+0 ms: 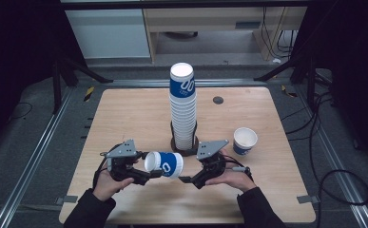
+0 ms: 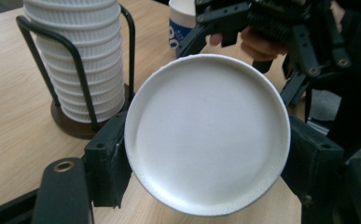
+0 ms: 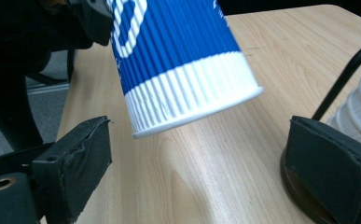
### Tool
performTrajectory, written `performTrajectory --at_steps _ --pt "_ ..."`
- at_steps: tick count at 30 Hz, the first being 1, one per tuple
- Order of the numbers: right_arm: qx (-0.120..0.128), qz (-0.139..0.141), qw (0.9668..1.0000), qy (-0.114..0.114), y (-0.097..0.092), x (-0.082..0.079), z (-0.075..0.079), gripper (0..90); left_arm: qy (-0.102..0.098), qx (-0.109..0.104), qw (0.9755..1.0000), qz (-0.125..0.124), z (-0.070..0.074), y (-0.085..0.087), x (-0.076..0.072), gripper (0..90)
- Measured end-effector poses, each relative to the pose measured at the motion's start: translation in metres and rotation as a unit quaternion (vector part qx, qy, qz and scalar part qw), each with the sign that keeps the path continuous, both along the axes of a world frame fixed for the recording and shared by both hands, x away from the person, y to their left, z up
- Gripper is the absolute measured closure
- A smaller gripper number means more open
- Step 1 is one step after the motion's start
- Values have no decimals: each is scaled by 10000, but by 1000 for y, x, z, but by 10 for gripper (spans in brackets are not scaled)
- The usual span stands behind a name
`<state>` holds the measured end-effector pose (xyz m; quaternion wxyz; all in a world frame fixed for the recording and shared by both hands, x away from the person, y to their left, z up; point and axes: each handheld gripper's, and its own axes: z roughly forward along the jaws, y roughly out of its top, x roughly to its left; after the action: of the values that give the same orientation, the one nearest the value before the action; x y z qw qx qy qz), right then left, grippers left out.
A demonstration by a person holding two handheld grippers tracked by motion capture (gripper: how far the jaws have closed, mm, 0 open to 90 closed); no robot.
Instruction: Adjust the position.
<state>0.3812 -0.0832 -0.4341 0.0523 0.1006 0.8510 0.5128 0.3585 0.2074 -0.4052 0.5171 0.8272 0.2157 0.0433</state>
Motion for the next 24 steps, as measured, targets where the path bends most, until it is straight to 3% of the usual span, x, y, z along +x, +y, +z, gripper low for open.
performTrajectory --at_steps 16,24 --pt "244 453 9985 159 14 -2 -8 77 80 -210 9986 -482 0 -12 -3 265" --pt "234 602 9977 187 16 -2 -11 141 165 -203 9981 -558 -4 -14 -2 266"
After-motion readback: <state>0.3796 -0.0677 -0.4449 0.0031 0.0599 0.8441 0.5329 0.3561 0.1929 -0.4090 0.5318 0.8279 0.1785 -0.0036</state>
